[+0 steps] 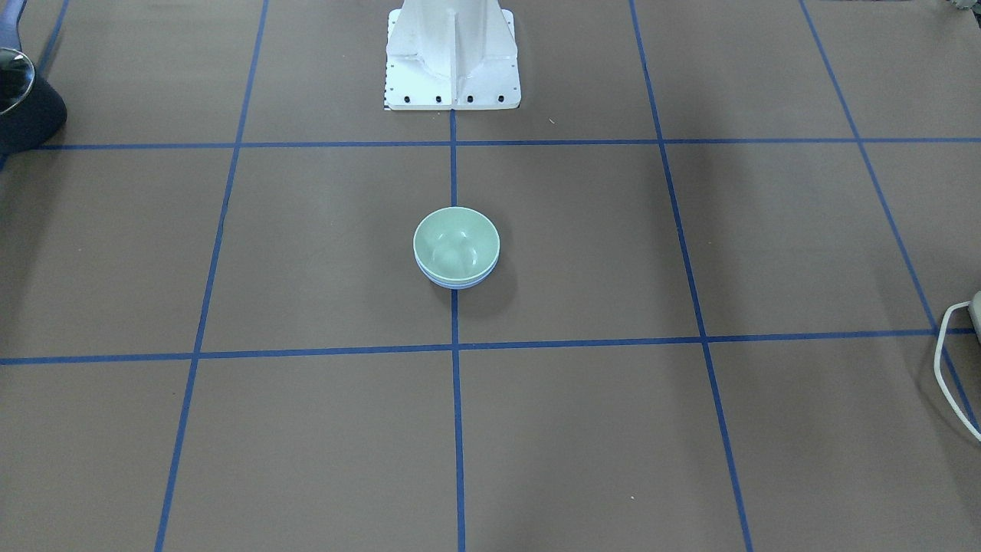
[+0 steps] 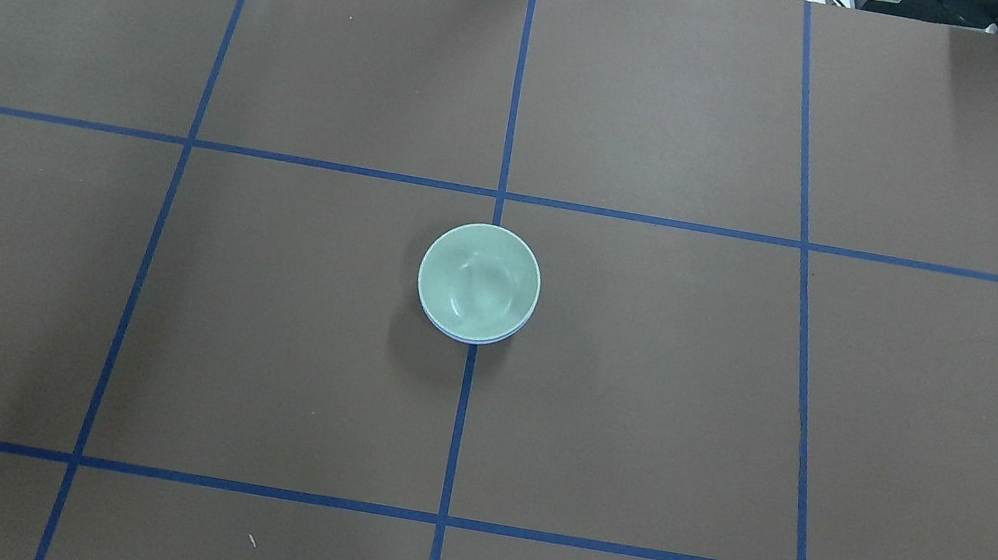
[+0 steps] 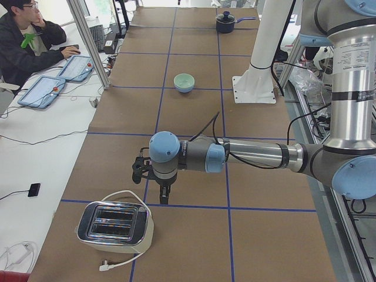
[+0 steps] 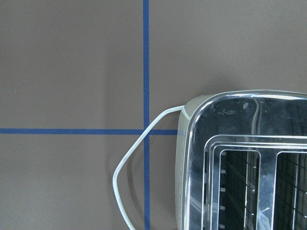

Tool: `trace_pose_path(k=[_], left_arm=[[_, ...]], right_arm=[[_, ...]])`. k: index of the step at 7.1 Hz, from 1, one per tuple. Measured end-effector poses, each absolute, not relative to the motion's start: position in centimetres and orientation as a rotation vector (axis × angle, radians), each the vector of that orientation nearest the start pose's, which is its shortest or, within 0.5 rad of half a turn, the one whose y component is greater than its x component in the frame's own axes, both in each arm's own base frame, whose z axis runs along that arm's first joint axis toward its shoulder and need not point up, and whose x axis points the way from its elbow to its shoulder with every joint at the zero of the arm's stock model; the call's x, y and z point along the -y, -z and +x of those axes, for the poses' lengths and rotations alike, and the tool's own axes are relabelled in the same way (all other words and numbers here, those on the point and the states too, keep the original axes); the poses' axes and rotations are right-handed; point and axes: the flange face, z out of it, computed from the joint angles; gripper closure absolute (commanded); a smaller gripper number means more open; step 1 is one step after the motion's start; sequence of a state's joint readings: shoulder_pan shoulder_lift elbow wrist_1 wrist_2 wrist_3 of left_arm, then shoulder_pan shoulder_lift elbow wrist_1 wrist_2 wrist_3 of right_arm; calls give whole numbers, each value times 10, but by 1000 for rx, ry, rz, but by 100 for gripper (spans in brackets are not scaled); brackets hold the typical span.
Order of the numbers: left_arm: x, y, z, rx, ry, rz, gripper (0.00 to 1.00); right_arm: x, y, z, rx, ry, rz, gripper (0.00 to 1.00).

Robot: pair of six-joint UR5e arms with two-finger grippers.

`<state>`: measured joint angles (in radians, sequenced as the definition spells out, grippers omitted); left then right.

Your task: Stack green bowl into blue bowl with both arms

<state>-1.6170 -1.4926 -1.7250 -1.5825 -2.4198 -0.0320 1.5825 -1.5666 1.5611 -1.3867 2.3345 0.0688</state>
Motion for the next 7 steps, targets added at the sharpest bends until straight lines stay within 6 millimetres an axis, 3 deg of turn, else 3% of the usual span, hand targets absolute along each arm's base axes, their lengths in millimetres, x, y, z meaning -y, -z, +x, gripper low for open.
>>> trace_pose_path(k=[7], left_arm=[[453, -614, -84, -844, 39, 96, 2]], right_arm=[[490, -650, 74, 768, -39, 130, 0]])
